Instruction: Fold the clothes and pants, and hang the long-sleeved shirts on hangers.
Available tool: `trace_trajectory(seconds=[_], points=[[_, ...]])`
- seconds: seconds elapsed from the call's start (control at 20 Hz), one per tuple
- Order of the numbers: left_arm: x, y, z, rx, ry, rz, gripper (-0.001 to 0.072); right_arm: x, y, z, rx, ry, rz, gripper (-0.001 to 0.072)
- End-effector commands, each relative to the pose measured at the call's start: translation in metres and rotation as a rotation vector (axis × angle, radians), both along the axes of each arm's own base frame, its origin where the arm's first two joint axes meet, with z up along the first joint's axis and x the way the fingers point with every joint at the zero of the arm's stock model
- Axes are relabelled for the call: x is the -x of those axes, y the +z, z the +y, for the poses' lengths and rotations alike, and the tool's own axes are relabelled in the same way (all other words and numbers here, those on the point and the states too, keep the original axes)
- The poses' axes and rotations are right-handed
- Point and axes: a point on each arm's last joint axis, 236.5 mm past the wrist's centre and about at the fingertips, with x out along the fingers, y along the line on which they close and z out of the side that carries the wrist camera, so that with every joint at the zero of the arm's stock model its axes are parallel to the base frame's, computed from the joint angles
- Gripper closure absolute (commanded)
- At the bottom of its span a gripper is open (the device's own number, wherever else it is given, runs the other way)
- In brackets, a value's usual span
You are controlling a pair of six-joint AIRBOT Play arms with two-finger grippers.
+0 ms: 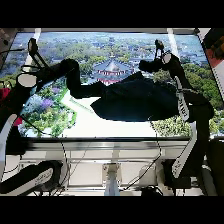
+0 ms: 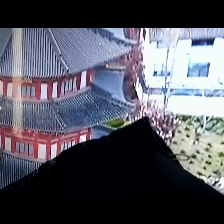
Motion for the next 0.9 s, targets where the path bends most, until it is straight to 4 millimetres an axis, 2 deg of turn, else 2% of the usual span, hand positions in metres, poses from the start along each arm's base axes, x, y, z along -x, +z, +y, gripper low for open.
trace_trajectory(seconds=[0.0, 0.15, 0.25, 0.3, 0.55, 0.85], points=[[0.000, 0.000, 0.000, 0.000, -0.001, 0.000, 0.0682, 0.019, -0.012, 0.012, -0.136, 0.045, 0.102, 0.0371], [0.002, -0.001, -0.002, 0.000, -0.012, 0.008, 0.0683, -0.001, 0.003, -0.017, -0.130, -0.013, 0.037, 0.0366], [0.003, -0.002, -0.003, 0.000, -0.015, 0.011, 0.0682, -0.008, 0.010, -0.026, -0.143, -0.044, 0.025, 0.0366], [0.003, -0.002, -0.003, 0.000, -0.015, 0.011, 0.0683, -0.008, 0.007, -0.027, -0.146, -0.050, 0.033, 0.0366], [0.003, -0.002, -0.003, 0.000, -0.016, 0.011, 0.0683, 0.000, -0.022, -0.004, -0.194, -0.029, 0.099, 0.0366], [0.003, -0.002, -0.003, -0.001, -0.017, 0.011, 0.0682, 0.004, -0.029, 0.015, -0.200, 0.004, 0.112, 0.0376]])
